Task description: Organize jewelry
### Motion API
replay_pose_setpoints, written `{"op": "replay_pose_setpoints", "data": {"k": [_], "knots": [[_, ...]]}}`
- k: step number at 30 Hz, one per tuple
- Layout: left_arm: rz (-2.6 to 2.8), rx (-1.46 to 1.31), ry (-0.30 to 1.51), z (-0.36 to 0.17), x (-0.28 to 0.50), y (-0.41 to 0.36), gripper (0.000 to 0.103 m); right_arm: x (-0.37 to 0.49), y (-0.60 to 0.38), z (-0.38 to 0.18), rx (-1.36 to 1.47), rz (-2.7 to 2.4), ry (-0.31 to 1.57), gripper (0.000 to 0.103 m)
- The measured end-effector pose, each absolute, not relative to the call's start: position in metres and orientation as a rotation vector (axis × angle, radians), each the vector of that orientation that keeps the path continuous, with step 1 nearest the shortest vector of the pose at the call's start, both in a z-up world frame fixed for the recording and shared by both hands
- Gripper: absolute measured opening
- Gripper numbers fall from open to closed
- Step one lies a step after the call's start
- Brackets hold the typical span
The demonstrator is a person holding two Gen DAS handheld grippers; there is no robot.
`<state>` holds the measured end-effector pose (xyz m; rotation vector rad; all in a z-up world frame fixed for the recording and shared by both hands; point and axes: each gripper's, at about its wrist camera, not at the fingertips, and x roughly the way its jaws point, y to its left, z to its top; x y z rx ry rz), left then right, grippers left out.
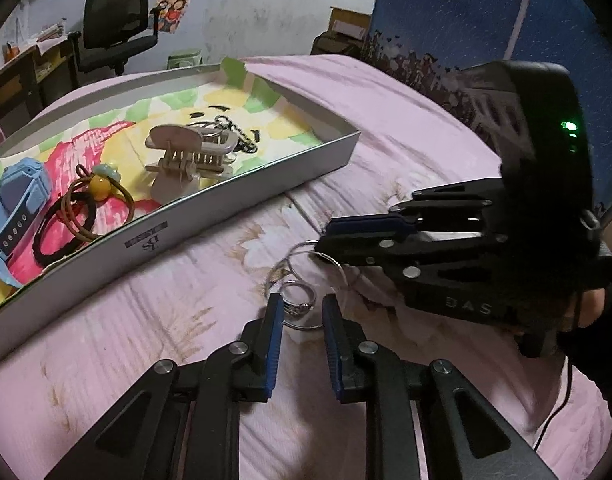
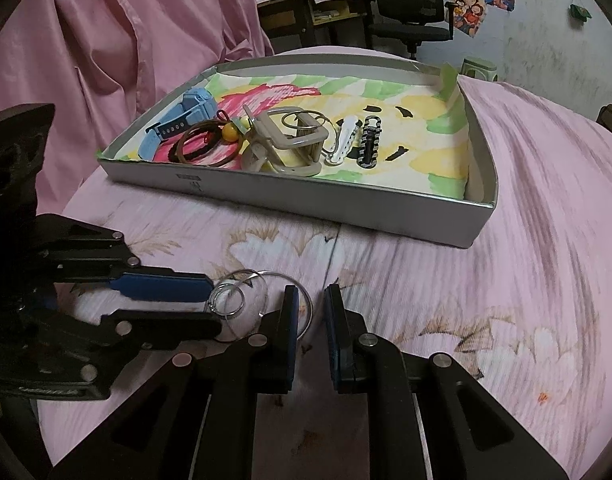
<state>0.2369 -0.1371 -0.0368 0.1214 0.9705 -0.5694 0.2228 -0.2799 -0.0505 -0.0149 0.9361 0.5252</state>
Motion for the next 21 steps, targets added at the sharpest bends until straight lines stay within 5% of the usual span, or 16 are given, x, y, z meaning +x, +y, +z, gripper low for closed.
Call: {"op": "replay_pose_setpoints", "data": {"k": [11,13,14,21], "knots": [[-0.544,0.122,1.003,-0.0427,0.2428,-0.1389,0.016,0.2198,-0.2783,-0.0533,-0.033,0.537,0.968,0.012],[-0.541,0.116,1.0,-0.0429,0.243,-0.1379,0.013,0.2189,-0.2777,-0.0544,-0.039,0.536,0.975,0.012],[-0.538,0.113,1.001,-0.0436,0.2443,-0.1384,0.001,0.2186,-0.2771,-0.055,-0.041,0.532,0.98,0.012],[-0.546,0.087,0.996,-0.0444,0.2434,-0.1341,0.001,0.2142,-0.2806,-0.0559,-0.024,0.506,0.971,0.004]]}}
